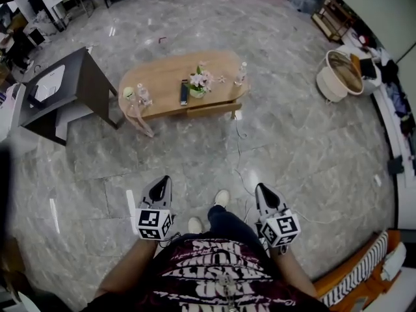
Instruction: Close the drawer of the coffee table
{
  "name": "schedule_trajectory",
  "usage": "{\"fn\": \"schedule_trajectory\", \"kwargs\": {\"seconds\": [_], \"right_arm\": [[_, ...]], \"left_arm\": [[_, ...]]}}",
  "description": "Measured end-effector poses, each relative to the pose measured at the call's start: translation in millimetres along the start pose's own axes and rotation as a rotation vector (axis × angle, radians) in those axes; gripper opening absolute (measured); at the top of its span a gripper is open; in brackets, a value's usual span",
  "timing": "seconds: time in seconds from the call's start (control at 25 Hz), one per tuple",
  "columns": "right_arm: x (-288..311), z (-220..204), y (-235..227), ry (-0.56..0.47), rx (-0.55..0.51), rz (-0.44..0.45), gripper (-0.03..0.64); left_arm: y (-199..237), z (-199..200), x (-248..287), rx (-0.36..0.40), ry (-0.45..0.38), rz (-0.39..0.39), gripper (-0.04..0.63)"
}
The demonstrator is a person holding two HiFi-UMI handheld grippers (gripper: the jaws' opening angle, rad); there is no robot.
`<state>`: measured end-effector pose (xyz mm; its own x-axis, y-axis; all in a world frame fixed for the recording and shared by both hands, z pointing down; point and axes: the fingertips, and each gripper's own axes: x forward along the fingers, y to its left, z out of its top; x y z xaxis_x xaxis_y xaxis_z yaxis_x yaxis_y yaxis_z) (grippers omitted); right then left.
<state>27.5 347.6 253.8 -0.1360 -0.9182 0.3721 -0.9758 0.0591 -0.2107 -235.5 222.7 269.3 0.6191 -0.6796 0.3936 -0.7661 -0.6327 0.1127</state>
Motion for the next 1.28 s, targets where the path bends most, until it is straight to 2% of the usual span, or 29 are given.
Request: {"fn": "schedule_trajectory", "kwargs": {"seconds": [0.28, 0.48, 0.64, 0.84, 1.12, 1.28], "right_arm": [[30.3, 42.1, -61.2, -0.050, 0.027, 0.014, 0.035], [57.5, 68.6, -88.2, -0.073, 0.029, 0.079, 0.035], [82.9, 68.5, -90.7, -0.050, -0.005, 0.150, 0.035], [106.6, 70.7, -89.3, -0.039, 0.006, 0.209, 0.035], [129.4, 55.2, -88.5, 0.011, 0.042, 0.239, 0.035], [140.5, 51.6, -97.1, 0.018, 0.060, 0.224, 0.035]], "left_arm": [[-10.6, 54.0, 63.3, 0.046, -0.035, 0.020, 0.023], [-19.4, 87.4, 83.8, 0.066, -0.093, 0.073, 0.023], [-11.1, 82.4, 83.3, 0.057, -0.093, 0.140, 0.023], [11.5, 81.1, 71.8, 0.033, -0.080, 0.234, 0.023], [20.5, 63.3, 70.7, 0.014, -0.023, 0.265, 0.023], [22.9, 61.3, 90.6, 0.019, -0.010, 0.248, 0.023]]}}
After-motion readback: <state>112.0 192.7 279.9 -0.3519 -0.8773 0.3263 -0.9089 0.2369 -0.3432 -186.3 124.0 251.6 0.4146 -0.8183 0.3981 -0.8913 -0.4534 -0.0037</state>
